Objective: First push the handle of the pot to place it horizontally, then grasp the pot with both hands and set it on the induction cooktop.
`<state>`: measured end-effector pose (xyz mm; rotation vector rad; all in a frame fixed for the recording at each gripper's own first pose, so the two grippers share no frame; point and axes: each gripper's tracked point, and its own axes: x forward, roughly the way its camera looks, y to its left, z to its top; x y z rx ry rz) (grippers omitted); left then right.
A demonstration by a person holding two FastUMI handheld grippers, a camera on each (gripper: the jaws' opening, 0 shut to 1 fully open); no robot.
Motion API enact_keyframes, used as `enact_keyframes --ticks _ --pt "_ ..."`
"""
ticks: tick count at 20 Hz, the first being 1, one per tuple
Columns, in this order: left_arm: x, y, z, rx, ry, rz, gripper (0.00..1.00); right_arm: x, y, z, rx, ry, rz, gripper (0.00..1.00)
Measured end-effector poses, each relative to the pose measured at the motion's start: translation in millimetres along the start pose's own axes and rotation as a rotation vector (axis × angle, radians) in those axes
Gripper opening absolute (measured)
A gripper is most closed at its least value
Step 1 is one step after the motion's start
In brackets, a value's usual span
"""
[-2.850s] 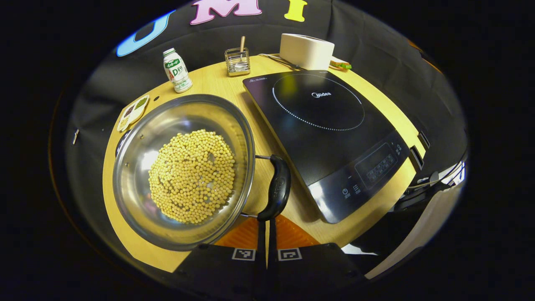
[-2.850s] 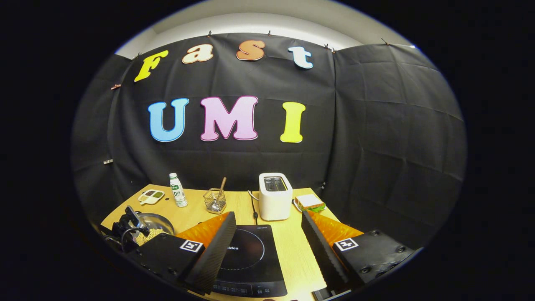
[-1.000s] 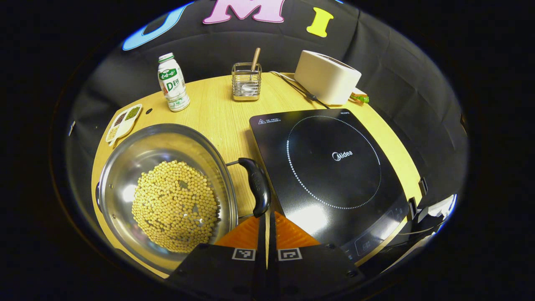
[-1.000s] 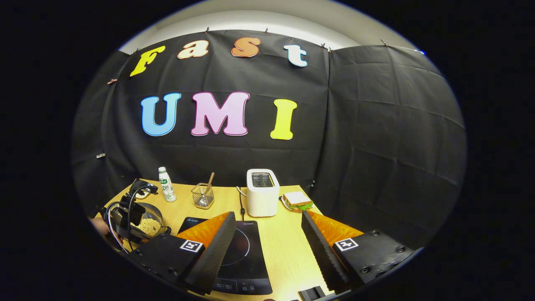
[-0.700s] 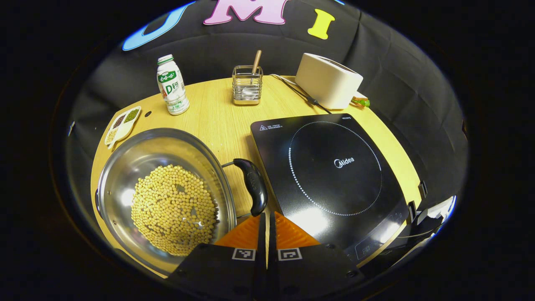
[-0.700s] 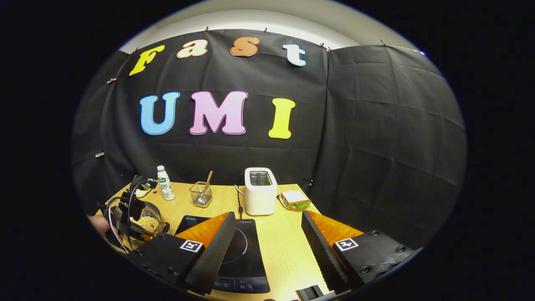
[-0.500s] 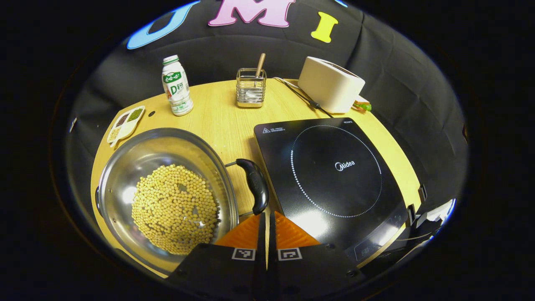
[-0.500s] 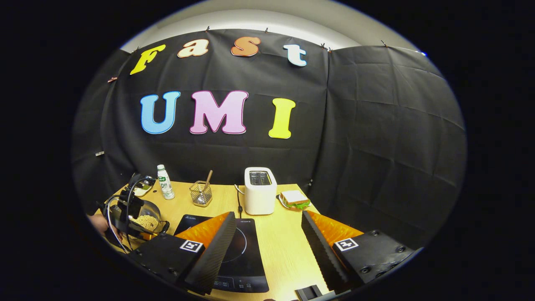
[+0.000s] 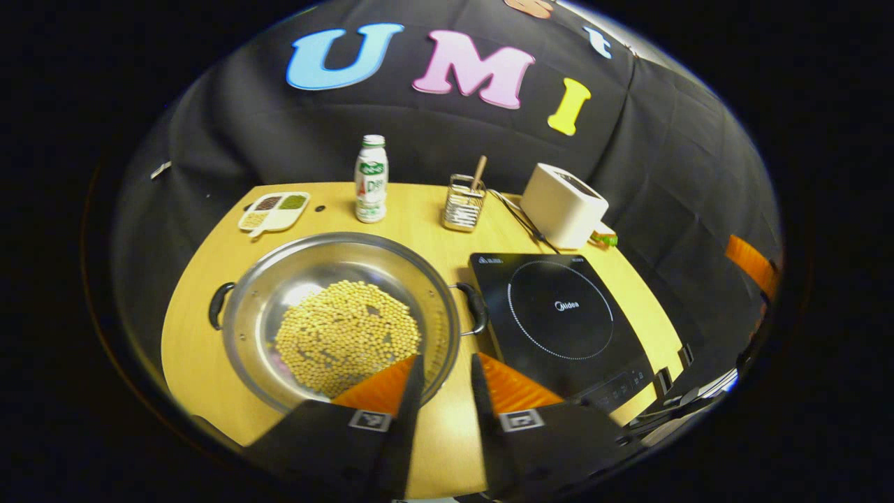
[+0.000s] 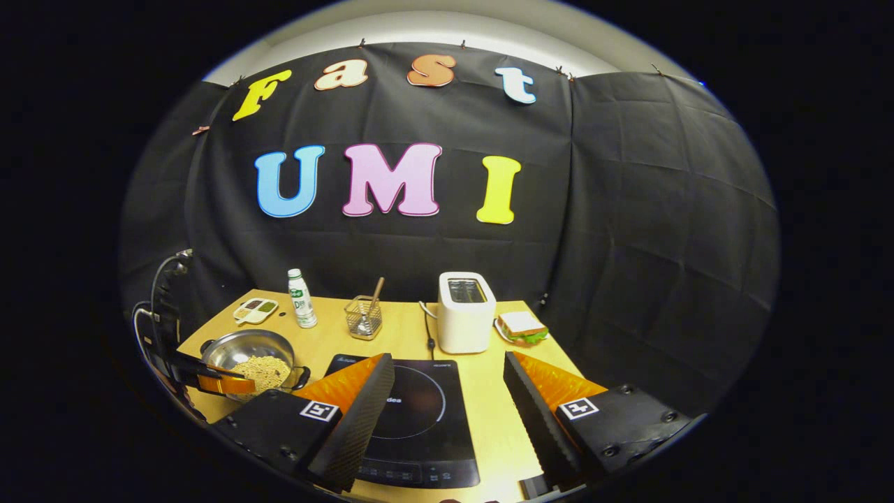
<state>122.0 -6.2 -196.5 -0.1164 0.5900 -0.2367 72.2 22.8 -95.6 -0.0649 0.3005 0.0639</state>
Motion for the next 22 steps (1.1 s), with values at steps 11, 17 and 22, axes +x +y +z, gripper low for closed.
enact_keyframes --ticks 11,17,22 --pt "-85.4 148.5 15.7 -0.12 -0.166 0.19 0.96 29.9 149.4 -35.8 0.015 0.179 0.232 0.98" --pt "-83.2 218.3 22.5 -0.087 -0.166 0.268 0.96 66.3 233.6 -75.1 0.01 0.311 0.344 0.99" --pt "-60.0 249.6 24.9 -0.092 -0.158 0.258 0.95 98.7 260.8 -121.5 0.029 0.429 0.341 0.99"
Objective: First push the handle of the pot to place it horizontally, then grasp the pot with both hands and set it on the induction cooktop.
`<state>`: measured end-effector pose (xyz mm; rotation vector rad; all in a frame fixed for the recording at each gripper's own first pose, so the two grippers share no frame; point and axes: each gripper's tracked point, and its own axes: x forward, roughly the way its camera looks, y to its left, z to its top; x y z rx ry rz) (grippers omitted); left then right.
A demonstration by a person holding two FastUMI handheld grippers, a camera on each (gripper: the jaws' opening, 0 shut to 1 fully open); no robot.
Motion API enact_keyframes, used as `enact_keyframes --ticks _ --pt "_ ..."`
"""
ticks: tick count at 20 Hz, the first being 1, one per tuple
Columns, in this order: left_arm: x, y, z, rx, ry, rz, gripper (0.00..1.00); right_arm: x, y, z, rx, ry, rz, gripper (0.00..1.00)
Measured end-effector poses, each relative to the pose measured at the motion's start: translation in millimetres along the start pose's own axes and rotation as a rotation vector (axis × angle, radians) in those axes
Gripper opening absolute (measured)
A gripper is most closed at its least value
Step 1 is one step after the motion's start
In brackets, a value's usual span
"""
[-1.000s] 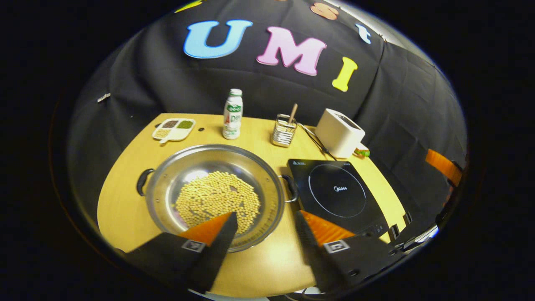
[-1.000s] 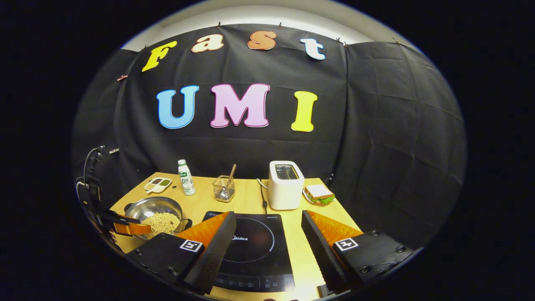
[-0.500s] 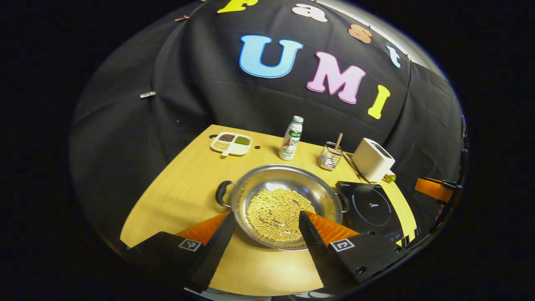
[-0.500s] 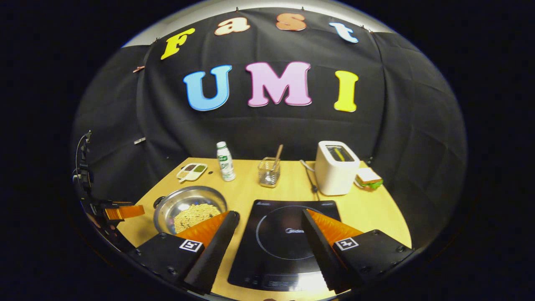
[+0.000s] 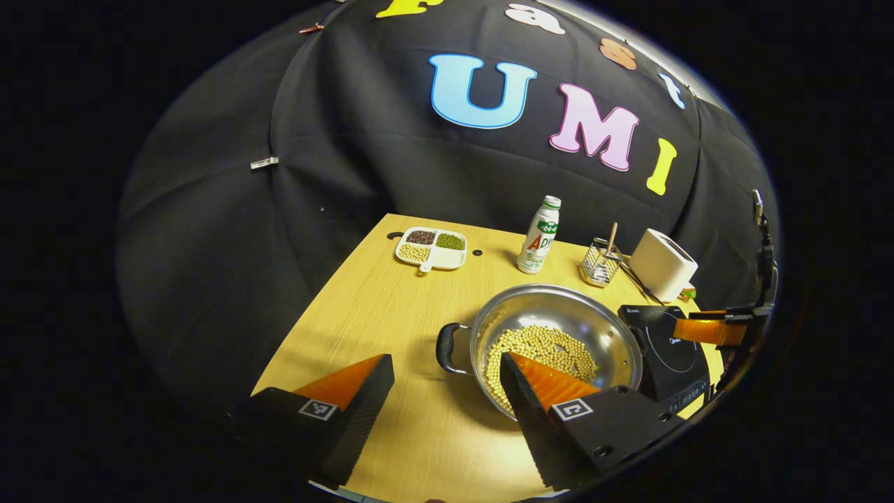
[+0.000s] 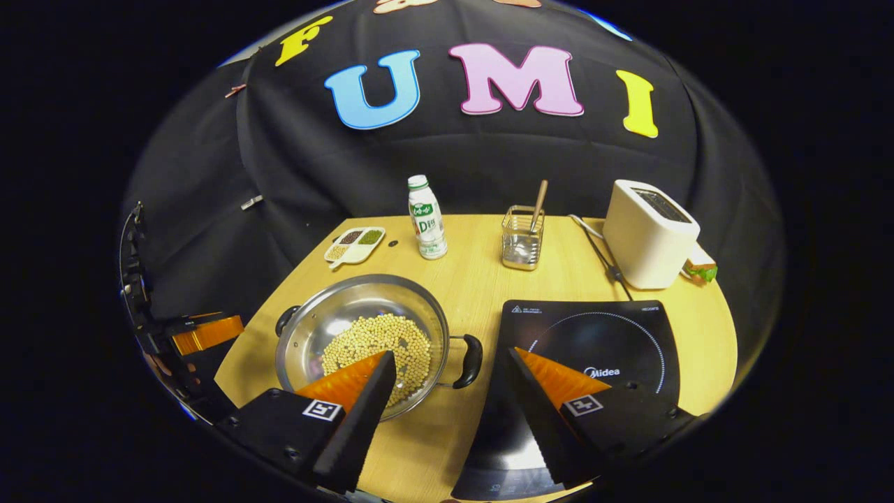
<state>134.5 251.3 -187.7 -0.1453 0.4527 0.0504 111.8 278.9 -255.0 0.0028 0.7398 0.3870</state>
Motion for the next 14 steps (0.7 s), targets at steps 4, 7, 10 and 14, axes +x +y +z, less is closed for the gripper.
enact_keyframes --ticks 4,7,10,14 --pt "29.3 -0.1 -4.0 -0.014 0.017 -0.044 0.95 34.9 -1.6 -18.5 0.063 0.066 0.001 0.99" --pt "50.3 2.8 -7.5 -0.026 0.032 -0.064 0.96 54.7 -5.4 -30.7 0.127 0.102 0.003 0.99" --pt "68.8 5.4 -15.0 -0.04 0.052 -0.074 0.95 69.9 -7.3 -35.4 0.176 0.12 0.007 0.99" --pt "93.0 4.5 -26.3 -0.06 0.087 -0.097 0.96 84.4 2.7 -43.9 0.195 0.146 0.035 0.99"
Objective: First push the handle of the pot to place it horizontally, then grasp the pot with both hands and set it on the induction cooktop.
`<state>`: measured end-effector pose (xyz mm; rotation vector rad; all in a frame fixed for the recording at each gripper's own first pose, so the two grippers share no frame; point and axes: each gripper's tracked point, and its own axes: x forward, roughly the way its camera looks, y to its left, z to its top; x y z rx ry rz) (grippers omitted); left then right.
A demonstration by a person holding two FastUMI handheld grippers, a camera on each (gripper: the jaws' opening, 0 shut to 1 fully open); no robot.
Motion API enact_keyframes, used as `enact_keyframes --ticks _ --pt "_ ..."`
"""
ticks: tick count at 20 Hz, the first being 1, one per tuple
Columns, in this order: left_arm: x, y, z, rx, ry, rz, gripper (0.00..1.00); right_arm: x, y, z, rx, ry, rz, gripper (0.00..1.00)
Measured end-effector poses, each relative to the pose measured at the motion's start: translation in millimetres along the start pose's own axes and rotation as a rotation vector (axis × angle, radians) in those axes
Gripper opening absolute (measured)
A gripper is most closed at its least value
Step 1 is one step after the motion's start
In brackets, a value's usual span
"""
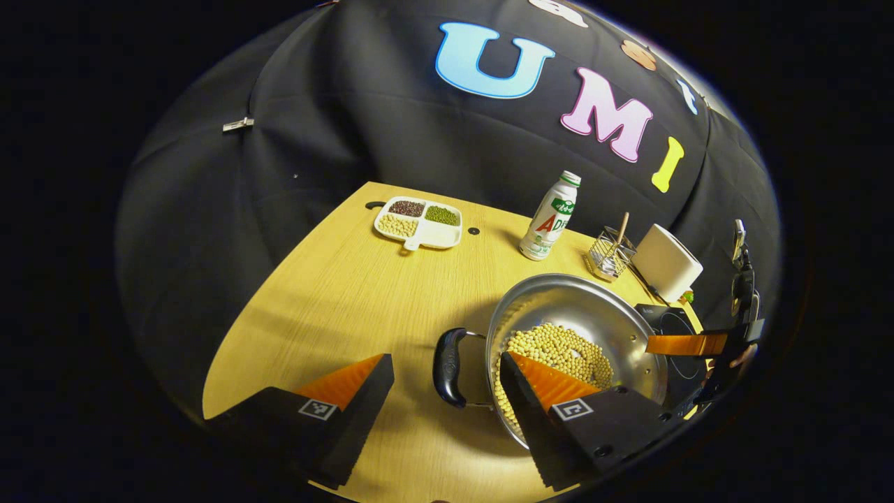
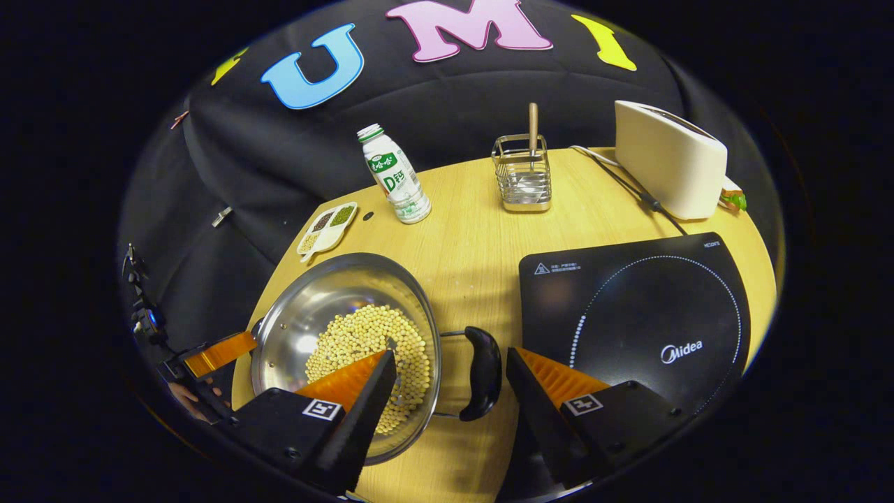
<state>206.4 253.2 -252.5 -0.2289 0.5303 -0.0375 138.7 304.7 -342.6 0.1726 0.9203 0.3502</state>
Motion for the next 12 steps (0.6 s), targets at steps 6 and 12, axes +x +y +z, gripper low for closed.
enact_keyframes --ticks 6,12 --pt "39.2 -7.7 -12.5 0.039 0.087 -0.042 0.96 15.4 7.4 -5.8 -0.024 0.03 0.007 0.99" --pt "46.3 2.4 -32.2 0.024 0.168 -0.064 0.89 33.7 20.9 -35.3 -0.109 0.115 0.002 0.96"
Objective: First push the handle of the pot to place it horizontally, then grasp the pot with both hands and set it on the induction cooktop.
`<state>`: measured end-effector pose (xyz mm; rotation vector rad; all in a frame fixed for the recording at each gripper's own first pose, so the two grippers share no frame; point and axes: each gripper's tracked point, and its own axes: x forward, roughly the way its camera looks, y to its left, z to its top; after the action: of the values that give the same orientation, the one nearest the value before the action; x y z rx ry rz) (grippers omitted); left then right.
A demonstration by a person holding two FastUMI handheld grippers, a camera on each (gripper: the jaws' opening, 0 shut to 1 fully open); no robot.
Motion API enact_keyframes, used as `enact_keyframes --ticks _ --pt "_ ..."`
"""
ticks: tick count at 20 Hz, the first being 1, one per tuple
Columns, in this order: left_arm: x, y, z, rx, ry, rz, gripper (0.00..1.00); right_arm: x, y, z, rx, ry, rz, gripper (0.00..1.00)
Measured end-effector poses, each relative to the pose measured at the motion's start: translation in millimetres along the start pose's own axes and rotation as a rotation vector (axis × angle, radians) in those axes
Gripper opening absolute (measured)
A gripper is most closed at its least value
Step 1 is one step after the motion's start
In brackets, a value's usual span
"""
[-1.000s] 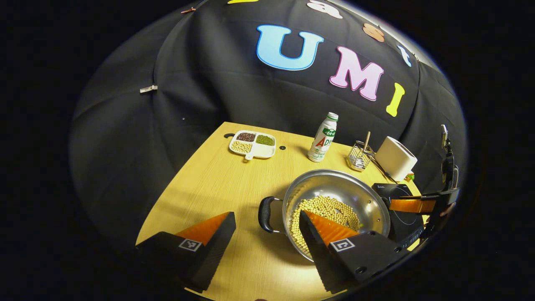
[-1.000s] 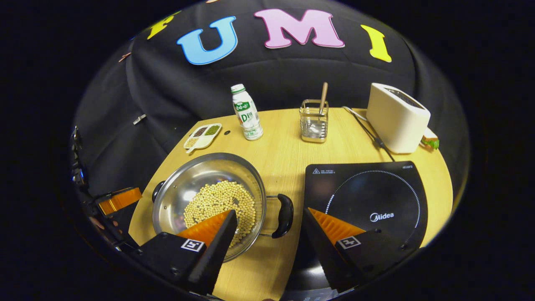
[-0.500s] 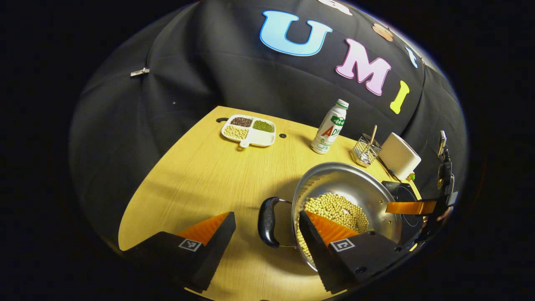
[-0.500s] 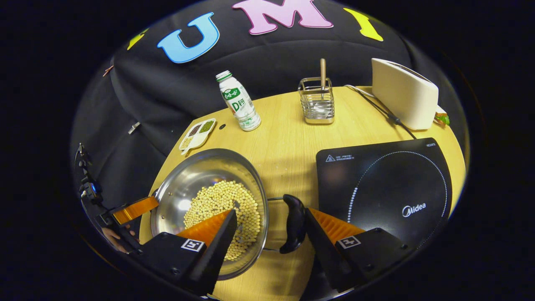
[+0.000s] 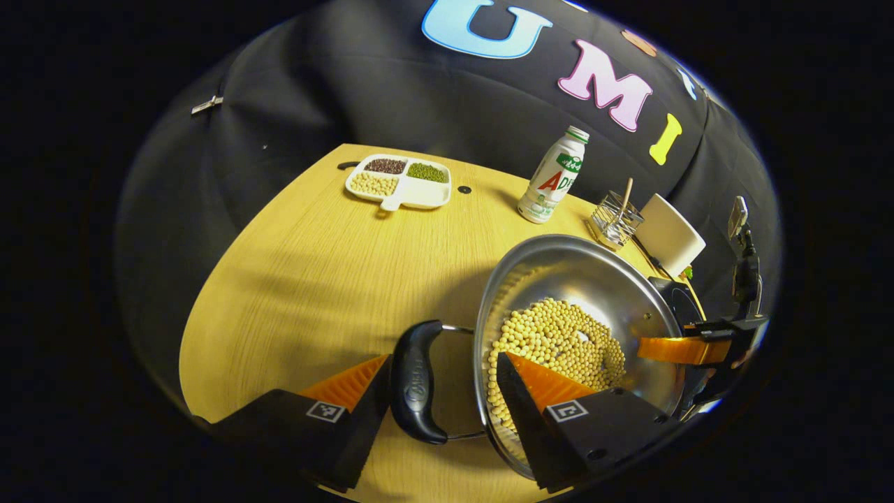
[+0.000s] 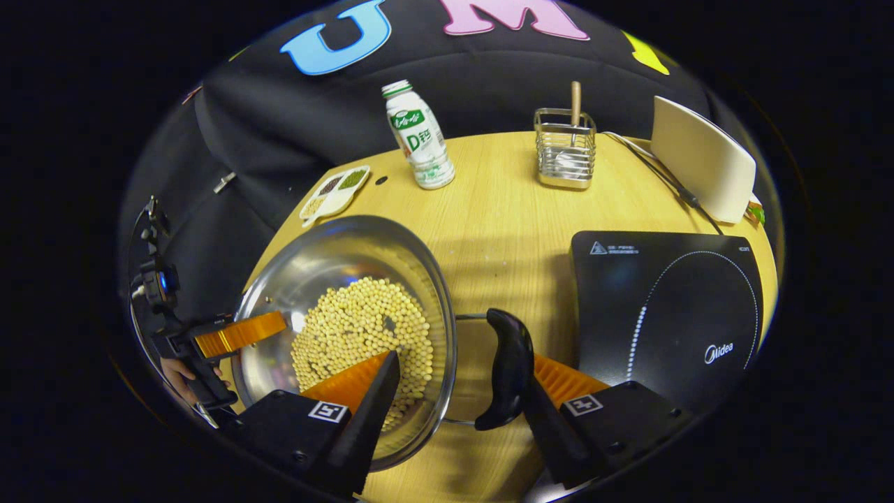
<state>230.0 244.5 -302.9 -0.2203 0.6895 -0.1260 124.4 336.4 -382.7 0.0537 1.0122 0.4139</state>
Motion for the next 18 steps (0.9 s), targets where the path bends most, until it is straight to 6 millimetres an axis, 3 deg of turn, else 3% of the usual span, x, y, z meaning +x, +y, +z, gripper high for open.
enact_keyframes --ticks 2,4,5,6,13,18 --pt "-2.6 4.2 -2.7 -0.001 0.01 -0.004 0.87 2.6 8.0 -4.9 -0.011 0.009 0.007 0.89" --pt "-2.8 13.2 -3.5 0.005 0.014 0.015 0.7 7.1 8.2 -6.0 -0.029 0.007 -0.012 0.89" --pt "-3.9 17.8 -4.1 0.011 0.016 0.027 0.75 7.6 8.1 -6.1 -0.026 0.007 -0.018 0.87" --pt "-4.9 19.5 -2.9 0.013 0.016 0.028 0.66 9.2 9.8 -6.5 -0.012 0.009 -0.016 0.77" --pt "-7.9 24.2 -7.7 -0.008 0.045 0.05 0.66 16.3 9.6 -8.9 0.096 0.046 -0.036 0.65" --pt "-12.0 25.9 -10.7 -0.064 0.058 0.091 0.6 17.7 15.2 -7.4 0.191 0.04 -0.015 0.52"
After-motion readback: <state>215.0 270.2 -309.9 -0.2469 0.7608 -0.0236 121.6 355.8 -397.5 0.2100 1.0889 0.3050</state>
